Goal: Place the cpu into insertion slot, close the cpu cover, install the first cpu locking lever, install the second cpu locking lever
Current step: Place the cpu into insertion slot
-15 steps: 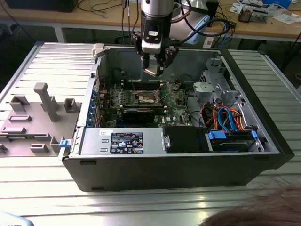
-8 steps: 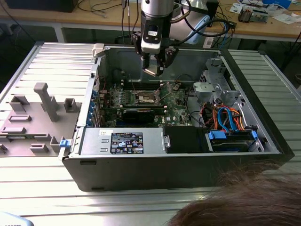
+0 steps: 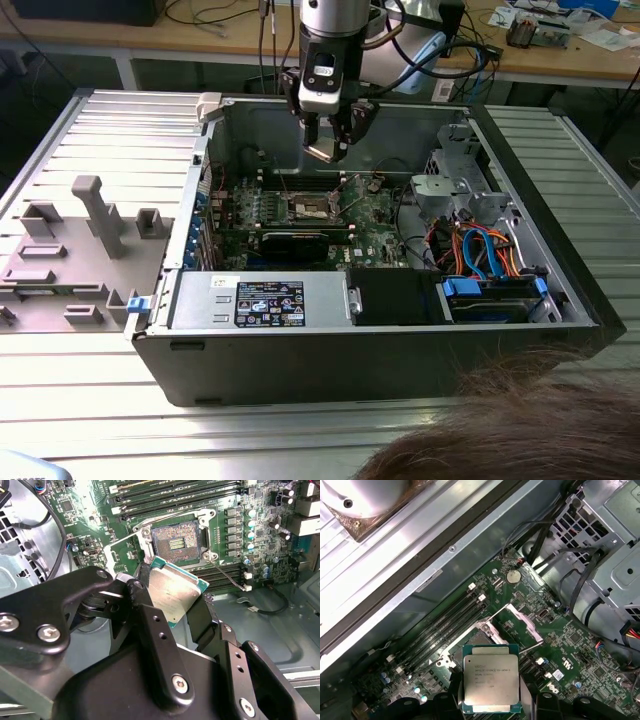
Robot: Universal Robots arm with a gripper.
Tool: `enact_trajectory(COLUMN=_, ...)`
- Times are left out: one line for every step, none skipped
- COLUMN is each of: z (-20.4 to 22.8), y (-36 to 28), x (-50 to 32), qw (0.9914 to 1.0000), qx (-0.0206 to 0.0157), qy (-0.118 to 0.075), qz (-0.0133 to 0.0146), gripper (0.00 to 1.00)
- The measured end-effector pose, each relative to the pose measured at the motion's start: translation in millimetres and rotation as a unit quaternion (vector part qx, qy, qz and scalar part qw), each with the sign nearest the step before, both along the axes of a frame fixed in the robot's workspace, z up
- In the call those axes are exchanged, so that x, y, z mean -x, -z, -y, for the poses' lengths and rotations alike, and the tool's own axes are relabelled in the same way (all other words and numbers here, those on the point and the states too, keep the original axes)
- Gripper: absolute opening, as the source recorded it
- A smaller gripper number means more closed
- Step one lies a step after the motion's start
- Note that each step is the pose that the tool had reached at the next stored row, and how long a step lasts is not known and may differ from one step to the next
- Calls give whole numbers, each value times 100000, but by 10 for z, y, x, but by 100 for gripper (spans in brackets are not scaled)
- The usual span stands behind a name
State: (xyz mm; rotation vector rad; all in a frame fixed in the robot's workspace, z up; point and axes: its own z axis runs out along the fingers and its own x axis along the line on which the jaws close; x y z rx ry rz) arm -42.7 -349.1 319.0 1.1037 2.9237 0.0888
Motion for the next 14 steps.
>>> enact_trajectory(z=0, y=0, x=0, qw=100000, qx=-2, qy=85, qz=-1, gripper=54)
enact_trajectory(z=0, y=0, x=0, qw=100000, qx=-1, qy=160, qz=0, gripper=54)
enact_trajectory(z=0, y=1, x=0, qw=100000, qx=-2, qy=278, qz=0, gripper=54)
enact_trajectory(z=0, y=1, x=0, qw=99999, qx=-2, qy=400, qz=-1, gripper=54)
enact_trajectory(z=0, y=1, x=0, qw=99999, qx=-1, qy=510, qz=0, gripper=54)
enact_trajectory(z=0, y=2, x=0, qw=99998, qx=-1, qy=589, qz=0, gripper=54)
enact_trajectory(z=0, y=2, x=0, qw=99998, qx=-4, qy=670, qz=0, gripper=54)
enact_trajectory(z=0, y=2, x=0, qw=99997, qx=-2, qy=737, qz=2, gripper=54)
enact_trajectory(z=0, y=3, x=0, qw=99997, qx=-4, qy=811, qz=4, gripper=54)
enact_trajectory(z=0, y=3, x=0, qw=99996, qx=0, qy=887, qz=0, gripper=54)
enact_trajectory(z=0, y=3, x=0, qw=99995, qx=-2, qy=949, qz=0, gripper=54)
enact_trajectory(z=0, y=3, x=0, qw=99994, qx=-3, qy=1054, qz=0, gripper=54)
enact_trajectory(z=0, y=4, x=0, qw=99993, qx=-1, qy=1164, qz=0, gripper=54)
enact_trajectory(z=0, y=4, x=0, qw=99992, qx=-3, qy=1233, qz=0, gripper=54)
